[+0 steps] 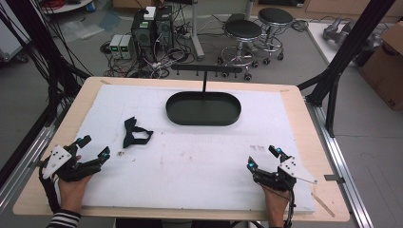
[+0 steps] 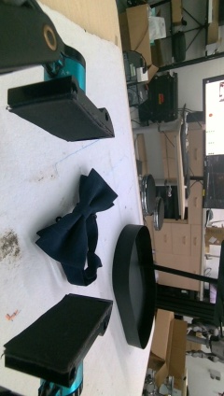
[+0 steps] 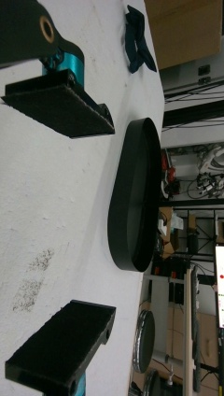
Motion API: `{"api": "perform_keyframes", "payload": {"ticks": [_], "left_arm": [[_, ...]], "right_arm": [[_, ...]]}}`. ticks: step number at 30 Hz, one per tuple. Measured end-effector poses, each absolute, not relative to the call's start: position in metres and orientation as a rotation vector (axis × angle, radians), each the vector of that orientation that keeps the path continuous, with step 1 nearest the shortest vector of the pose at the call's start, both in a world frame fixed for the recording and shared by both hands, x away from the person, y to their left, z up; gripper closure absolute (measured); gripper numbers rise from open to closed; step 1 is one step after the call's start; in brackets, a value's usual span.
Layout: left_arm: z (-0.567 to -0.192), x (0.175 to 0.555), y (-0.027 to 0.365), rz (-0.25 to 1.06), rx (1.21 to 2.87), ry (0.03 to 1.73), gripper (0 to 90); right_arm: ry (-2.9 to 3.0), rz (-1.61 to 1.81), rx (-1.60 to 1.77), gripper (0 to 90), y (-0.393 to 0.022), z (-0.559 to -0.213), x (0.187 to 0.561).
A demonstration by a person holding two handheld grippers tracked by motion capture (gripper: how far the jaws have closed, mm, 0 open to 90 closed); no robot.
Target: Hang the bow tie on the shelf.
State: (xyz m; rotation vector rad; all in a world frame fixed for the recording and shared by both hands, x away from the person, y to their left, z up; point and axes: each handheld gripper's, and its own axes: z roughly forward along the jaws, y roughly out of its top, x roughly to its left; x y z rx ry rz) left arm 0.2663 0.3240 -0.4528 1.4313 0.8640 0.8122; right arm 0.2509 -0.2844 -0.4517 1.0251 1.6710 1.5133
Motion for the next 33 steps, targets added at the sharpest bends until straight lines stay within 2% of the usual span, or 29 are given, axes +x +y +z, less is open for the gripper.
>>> {"api": "perform_keyframes", "payload": {"ticks": [25, 33], "left_arm": [[-0.4524, 0.2682, 0.3253, 0.792, 1.429, 0.877, 15.1], [-0.4495, 0.2740, 0.3259, 0.742, 1.443, 0.910, 14.8]], "right_arm": [[1.673, 1.507, 1.039, 10.5, -0.2842, -0.4514, 0.2515], [1.675, 1.509, 1.037, 10.5, -0.2843, -0.4515, 0.2517]]}}
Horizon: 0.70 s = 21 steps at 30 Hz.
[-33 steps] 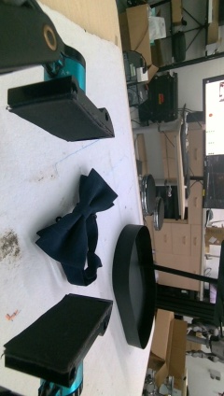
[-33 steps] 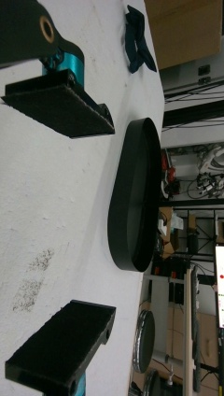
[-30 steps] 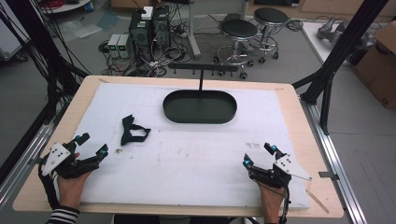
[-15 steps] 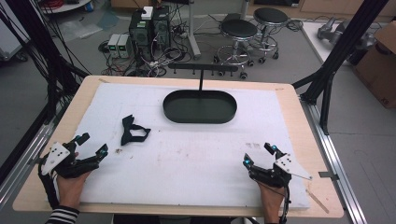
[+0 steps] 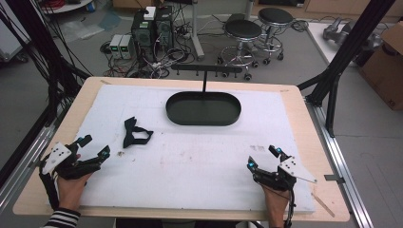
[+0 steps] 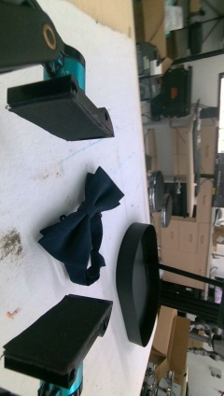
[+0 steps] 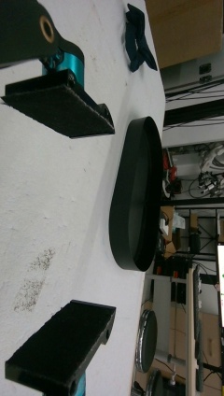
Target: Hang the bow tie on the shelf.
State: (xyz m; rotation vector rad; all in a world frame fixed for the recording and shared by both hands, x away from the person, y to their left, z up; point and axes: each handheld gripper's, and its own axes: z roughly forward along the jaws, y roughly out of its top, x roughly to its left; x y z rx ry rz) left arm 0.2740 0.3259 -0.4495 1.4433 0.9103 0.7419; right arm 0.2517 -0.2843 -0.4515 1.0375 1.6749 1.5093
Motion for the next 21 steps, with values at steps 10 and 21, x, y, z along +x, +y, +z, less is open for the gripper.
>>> {"api": "perform_keyframes", "payload": {"ticks": [10, 21], "left_arm": [[-0.432, 0.284, 0.318, 0.721, 1.509, 0.921, 14.8], [-0.409, 0.300, 0.314, 0.679, 1.618, 0.975, 14.6]], "right_arm": [[1.681, 1.512, 1.036, 10.5, -0.284, -0.451, 0.252], [1.683, 1.510, 1.036, 10.5, -0.284, -0.451, 0.252]]}}
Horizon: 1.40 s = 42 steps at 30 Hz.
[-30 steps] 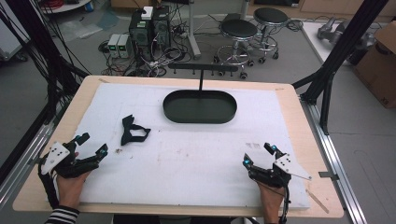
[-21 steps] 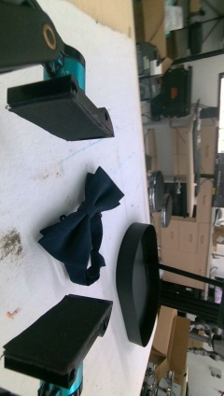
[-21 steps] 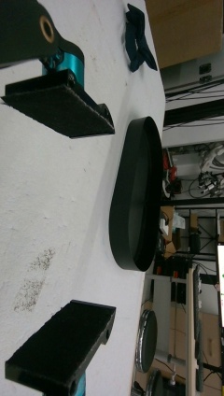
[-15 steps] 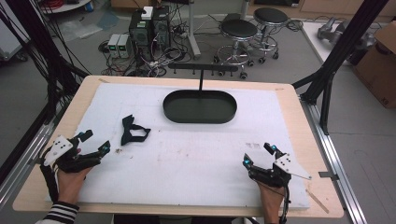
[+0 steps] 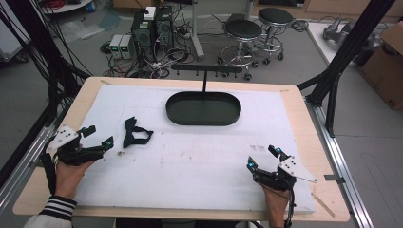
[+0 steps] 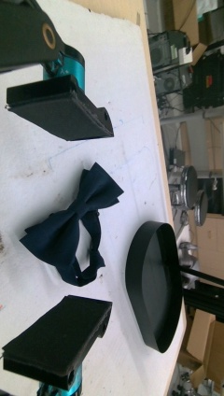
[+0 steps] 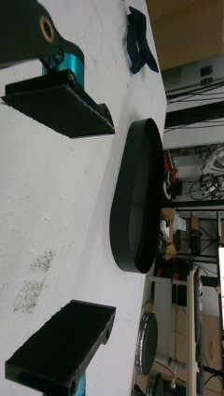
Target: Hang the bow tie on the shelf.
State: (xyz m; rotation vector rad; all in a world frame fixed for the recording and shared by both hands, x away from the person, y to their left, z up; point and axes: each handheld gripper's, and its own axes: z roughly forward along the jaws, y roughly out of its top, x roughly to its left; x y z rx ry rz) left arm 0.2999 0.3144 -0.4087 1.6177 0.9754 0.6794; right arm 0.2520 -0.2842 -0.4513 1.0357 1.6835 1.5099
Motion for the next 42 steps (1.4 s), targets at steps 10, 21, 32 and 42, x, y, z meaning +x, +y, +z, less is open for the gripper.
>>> {"api": "perform_keyframes", "payload": {"ticks": [10, 21, 32, 42], "left_arm": [[-0.380, 0.320, 0.300, 0.655, 1.714, 0.986, 14.7], [-0.381, 0.339, 0.294, 0.567, 1.744, 1.076, 14.8], [-0.370, 0.361, 0.282, 0.501, 1.840, 1.135, 14.8], [-0.372, 0.379, 0.272, 0.424, 1.932, 1.195, 18.3]], "right_arm": [[1.686, 1.513, 1.040, 10.5, -0.284, -0.451, 0.252], [1.689, 1.514, 1.037, 10.5, -0.284, -0.451, 0.253], [1.689, 1.512, 1.039, 10.5, -0.284, -0.451, 0.253], [1.689, 1.516, 1.045, 10.5, -0.285, -0.451, 0.253]]}}
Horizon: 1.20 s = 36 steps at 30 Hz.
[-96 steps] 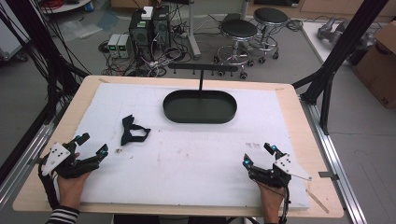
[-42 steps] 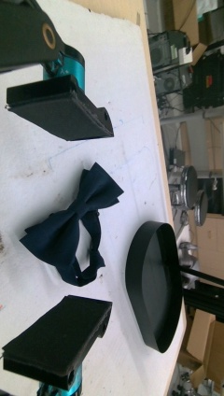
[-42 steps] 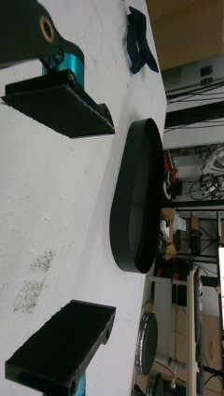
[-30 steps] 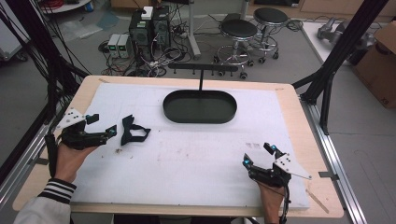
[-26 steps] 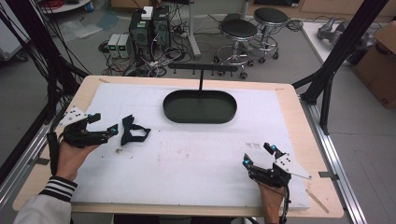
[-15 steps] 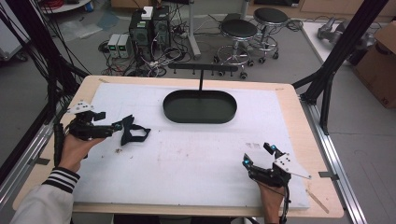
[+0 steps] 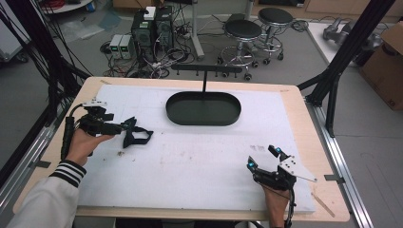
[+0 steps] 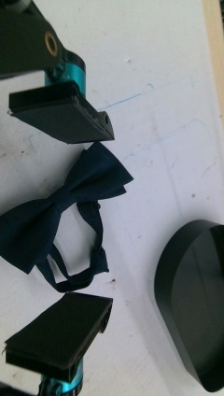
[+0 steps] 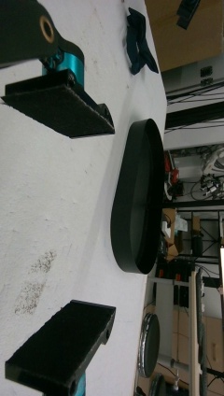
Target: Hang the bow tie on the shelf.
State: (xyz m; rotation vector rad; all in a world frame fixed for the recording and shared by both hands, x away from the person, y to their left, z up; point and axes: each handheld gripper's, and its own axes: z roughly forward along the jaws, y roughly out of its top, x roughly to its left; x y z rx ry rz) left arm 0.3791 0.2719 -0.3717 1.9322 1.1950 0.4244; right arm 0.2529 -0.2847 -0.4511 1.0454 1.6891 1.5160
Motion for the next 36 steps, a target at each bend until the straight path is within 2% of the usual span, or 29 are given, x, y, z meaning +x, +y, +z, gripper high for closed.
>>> {"api": "perform_keyframes", "payload": {"ticks": [1, 8, 9, 15, 25, 33, 36], "left_arm": [[-0.371, 0.380, 0.272, 0.427, 1.947, 1.200, 21.6], [-0.378, 0.388, 0.271, 0.382, 1.971, 1.324, 22.1], [-0.379, 0.389, 0.270, 0.369, 1.983, 1.324, 26.8], [-0.384, 0.393, 0.265, 0.302, 2.003, 1.324, 26.9], [-0.395, 0.400, 0.261, 0.274, 2.043, 1.352, 27.6], [-0.399, 0.403, 0.258, 0.239, 2.068, 1.372, 37.7], [-0.402, 0.404, 0.258, 0.240, 2.085, 1.394, 37.8]], "right_arm": [[1.689, 1.516, 1.045, 10.5, -0.285, -0.451, 0.253], [1.689, 1.515, 1.045, 10.5, -0.285, -0.451, 0.253], [1.691, 1.519, 1.045, 10.5, -0.285, -0.451, 0.253], [1.688, 1.525, 1.052, 10.5, -0.286, -0.451, 0.254], [1.689, 1.528, 1.058, 10.4, -0.286, -0.451, 0.254], [1.686, 1.529, 1.055, 10.5, -0.286, -0.451, 0.254], [1.685, 1.531, 1.055, 10.5, -0.286, -0.451, 0.254]]}}
